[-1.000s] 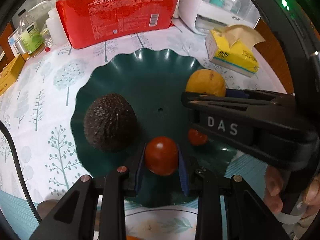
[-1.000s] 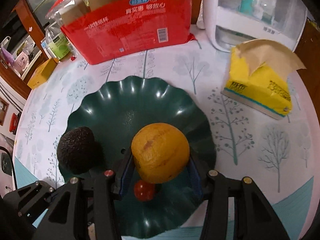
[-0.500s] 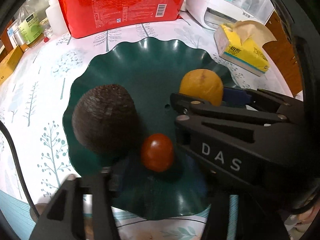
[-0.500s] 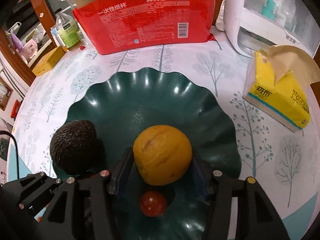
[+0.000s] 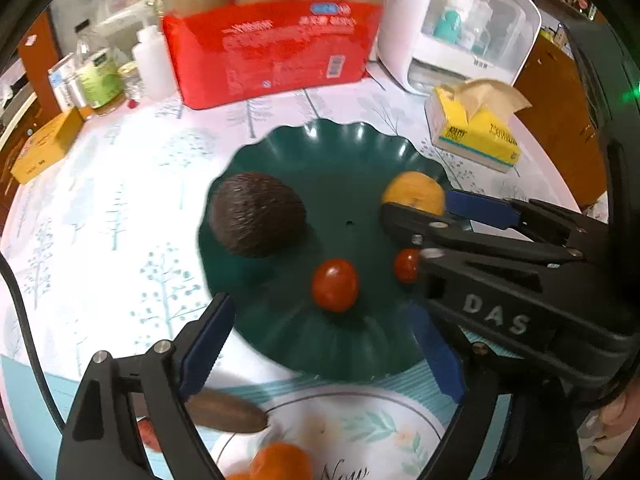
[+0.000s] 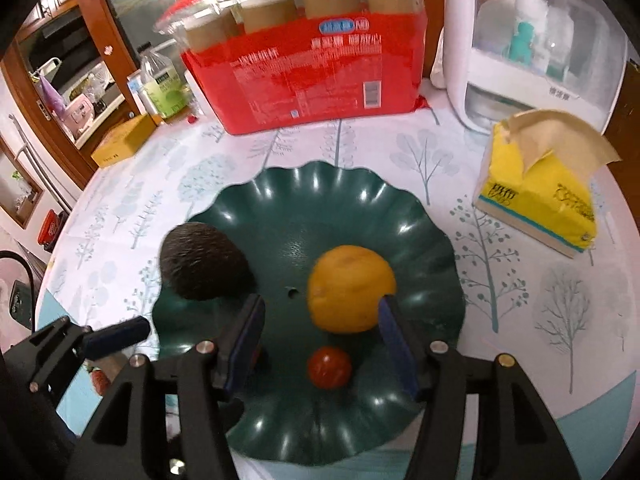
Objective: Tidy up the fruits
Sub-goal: 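Lower both fruits onto the green plate and open both grippers, then move both grippers back over the fruit plate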
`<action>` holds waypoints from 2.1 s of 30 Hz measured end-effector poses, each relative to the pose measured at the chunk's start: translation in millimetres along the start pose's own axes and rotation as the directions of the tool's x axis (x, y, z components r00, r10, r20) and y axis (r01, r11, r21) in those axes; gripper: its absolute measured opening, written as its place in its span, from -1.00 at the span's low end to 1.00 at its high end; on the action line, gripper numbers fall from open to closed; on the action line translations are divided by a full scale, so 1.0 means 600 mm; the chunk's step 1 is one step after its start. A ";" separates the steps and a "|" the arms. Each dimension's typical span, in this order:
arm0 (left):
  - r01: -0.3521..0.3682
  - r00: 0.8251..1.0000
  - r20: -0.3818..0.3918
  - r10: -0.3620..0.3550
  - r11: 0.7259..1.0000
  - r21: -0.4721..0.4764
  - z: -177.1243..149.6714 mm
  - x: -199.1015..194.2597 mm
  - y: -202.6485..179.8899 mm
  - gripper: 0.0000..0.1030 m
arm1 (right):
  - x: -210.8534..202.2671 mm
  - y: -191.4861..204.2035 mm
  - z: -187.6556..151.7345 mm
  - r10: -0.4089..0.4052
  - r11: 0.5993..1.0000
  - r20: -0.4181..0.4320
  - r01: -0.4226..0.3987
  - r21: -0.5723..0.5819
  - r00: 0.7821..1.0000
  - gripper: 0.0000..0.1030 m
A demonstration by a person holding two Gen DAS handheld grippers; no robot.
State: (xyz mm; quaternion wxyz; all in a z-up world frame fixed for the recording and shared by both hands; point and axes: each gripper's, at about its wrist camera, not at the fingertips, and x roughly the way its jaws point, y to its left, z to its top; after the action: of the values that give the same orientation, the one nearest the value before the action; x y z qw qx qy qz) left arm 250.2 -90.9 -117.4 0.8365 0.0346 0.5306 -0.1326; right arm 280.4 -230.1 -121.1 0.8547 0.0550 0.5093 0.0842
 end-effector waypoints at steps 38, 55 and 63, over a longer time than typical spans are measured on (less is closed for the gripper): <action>-0.101 0.965 0.214 0.149 0.970 -0.220 -0.301 -0.393 0.145 0.70 | -0.294 0.194 -0.242 0.174 0.973 0.081 -0.158 -0.168 0.981 0.15; -0.009 0.998 0.060 0.015 0.996 -0.092 -0.277 -0.253 0.242 0.70 | -0.180 0.252 -0.300 -0.030 0.992 -0.034 0.026 -0.121 0.999 0.15; 0.101 0.994 -0.046 -0.100 0.995 0.012 -0.252 -0.144 0.225 0.34 | -0.111 0.248 -0.316 -0.035 0.999 -0.145 0.033 -0.015 0.989 0.15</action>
State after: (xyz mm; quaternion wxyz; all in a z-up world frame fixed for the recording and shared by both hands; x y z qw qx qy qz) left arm 117.7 85.2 -116.9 0.8162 0.0166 0.5496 -0.1775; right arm 69.1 -96.4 -127.0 0.8168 0.0348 0.5707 0.0764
